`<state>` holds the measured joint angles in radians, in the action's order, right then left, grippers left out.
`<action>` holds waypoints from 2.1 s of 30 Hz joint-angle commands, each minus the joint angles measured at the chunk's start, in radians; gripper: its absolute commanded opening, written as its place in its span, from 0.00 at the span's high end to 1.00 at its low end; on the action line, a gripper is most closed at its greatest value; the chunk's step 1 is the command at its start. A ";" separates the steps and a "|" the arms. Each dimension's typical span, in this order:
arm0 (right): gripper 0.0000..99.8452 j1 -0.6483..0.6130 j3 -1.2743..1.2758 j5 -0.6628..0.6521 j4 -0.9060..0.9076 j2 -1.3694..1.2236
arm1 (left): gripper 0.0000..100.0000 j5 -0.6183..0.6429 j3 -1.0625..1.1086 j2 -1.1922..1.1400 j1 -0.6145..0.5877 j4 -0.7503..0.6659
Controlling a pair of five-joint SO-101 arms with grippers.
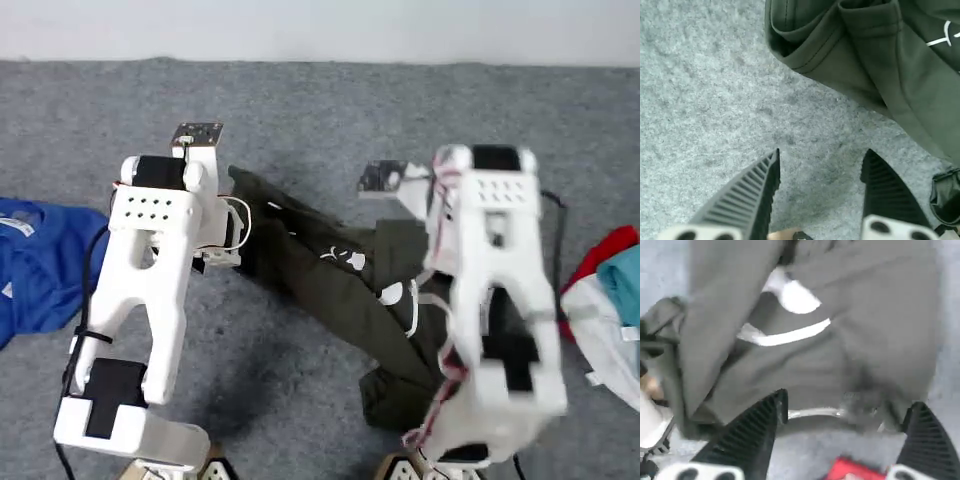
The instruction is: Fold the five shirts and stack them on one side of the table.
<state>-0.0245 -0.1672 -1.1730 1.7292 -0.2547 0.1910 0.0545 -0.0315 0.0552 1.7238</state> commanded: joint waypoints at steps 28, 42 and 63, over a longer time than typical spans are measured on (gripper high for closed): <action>0.99 0.038 -0.899 0.040 0.044 -0.737 | 0.75 -0.006 0.145 0.048 0.000 0.031; 0.99 0.240 -0.985 0.428 -0.369 -0.739 | 0.75 -0.006 0.145 0.049 0.008 0.029; 0.71 0.441 -1.309 0.399 0.073 -0.739 | 0.74 0.236 -0.437 -0.348 0.226 -0.190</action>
<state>0.3314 -1.4392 -0.7725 1.7568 -1.0157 0.3322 -0.1741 -0.2371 0.2194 1.5597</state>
